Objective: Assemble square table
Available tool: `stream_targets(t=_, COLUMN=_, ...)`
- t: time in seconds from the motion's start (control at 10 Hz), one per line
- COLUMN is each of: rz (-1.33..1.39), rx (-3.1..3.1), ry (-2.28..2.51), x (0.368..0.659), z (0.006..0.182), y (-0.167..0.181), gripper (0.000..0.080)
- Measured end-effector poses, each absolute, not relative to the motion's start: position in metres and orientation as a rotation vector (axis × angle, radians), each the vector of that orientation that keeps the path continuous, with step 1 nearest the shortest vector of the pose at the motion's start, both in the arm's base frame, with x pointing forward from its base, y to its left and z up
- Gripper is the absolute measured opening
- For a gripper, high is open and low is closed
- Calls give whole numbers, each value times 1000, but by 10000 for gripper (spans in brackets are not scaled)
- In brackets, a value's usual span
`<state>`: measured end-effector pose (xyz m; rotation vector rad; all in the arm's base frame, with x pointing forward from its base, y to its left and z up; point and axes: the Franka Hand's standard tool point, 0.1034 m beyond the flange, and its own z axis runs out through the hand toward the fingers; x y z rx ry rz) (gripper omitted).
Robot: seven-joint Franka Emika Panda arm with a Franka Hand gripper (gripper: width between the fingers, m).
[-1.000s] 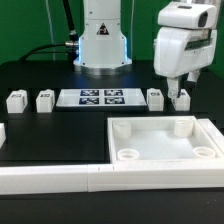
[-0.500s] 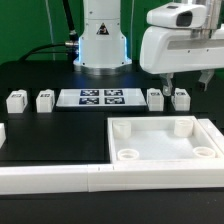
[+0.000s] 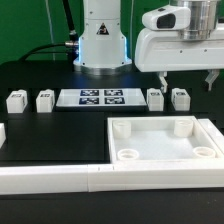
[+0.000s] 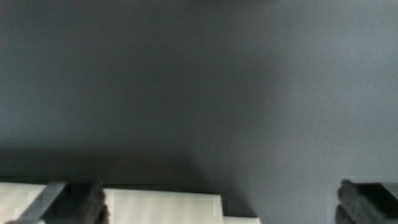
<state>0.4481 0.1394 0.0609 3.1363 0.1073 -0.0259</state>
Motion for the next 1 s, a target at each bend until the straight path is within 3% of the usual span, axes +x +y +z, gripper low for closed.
stream_targets(t=0.1, rz=-43, rx=3140, ry=71, x=447, z=60, y=144, gripper=649)
stream_targets(t=0.3, rz=-355, rx=3082, ry=67, x=425, z=56, y=158, gripper=649)
stream_targets(t=0.8, rz=-768, rx=2958, ry=7, x=421, z=51, y=152, gripper=649)
stream_targets(t=1.0, rz=-1009, rx=2869, ry=-105, x=406, z=42, y=158, gripper=649)
